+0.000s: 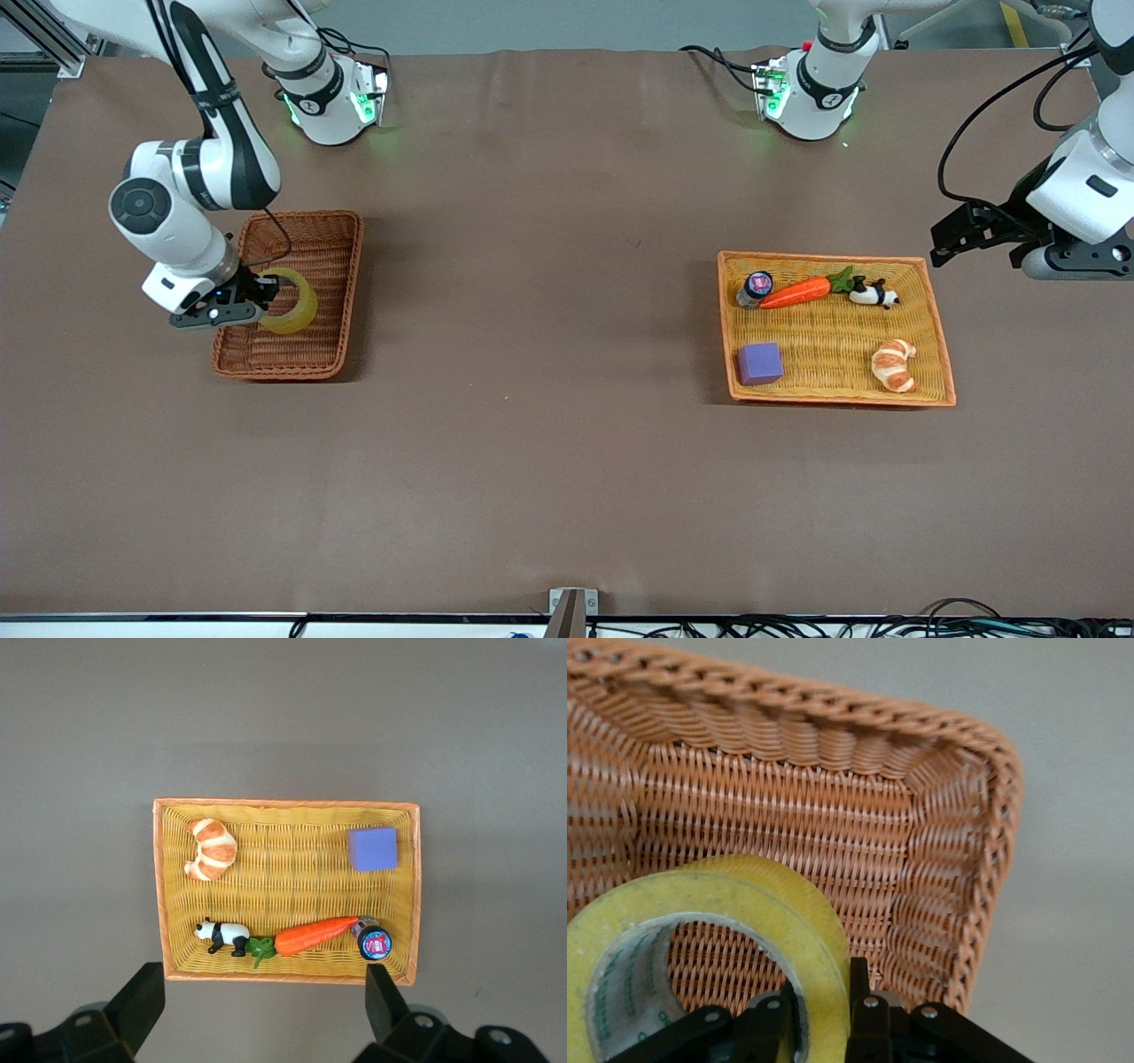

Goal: Move tape to another basket
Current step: 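Lower the tape into the basket and open the right gripper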

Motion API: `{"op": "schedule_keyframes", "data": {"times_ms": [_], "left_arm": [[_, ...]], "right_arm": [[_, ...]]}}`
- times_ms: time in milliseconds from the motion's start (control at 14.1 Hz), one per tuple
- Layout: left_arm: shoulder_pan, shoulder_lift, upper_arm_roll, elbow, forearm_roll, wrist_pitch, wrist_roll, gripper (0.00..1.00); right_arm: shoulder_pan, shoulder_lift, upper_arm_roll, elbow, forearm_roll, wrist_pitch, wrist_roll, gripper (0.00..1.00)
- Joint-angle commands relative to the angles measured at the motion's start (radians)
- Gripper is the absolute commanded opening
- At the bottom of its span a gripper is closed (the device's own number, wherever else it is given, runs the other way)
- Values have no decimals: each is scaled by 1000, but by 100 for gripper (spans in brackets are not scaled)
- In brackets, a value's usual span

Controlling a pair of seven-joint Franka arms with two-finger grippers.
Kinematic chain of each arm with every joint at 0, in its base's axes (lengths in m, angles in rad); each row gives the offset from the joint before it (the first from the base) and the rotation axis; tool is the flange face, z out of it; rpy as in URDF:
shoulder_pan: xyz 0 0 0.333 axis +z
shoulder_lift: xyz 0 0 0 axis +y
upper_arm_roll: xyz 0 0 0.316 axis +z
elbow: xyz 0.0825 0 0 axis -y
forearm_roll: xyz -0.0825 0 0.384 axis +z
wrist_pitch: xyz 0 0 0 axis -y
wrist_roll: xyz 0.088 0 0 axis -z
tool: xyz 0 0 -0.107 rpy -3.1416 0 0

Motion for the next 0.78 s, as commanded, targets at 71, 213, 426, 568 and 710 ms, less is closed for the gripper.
{"op": "schedule_keyframes", "data": {"times_ms": [71, 213, 426, 568, 710], "left_arm": [[33, -11, 2, 10, 9, 3, 12, 100], [48, -12, 3, 23, 7, 3, 38, 100], [48, -11, 2, 25, 9, 2, 40, 100], [47, -12, 0, 23, 9, 2, 40, 100], [47, -12, -3, 23, 9, 0, 40, 100]], "right_arm": [[-6, -37, -3, -72, 18, 49, -21, 12], [-1, -7, -3, -66, 18, 57, -22, 29], [-1, -8, -1, -9, 18, 49, -18, 84], [2, -25, 0, 63, 18, 2, -16, 100], [4, -32, 8, 204, 18, -149, -12, 100]]}}
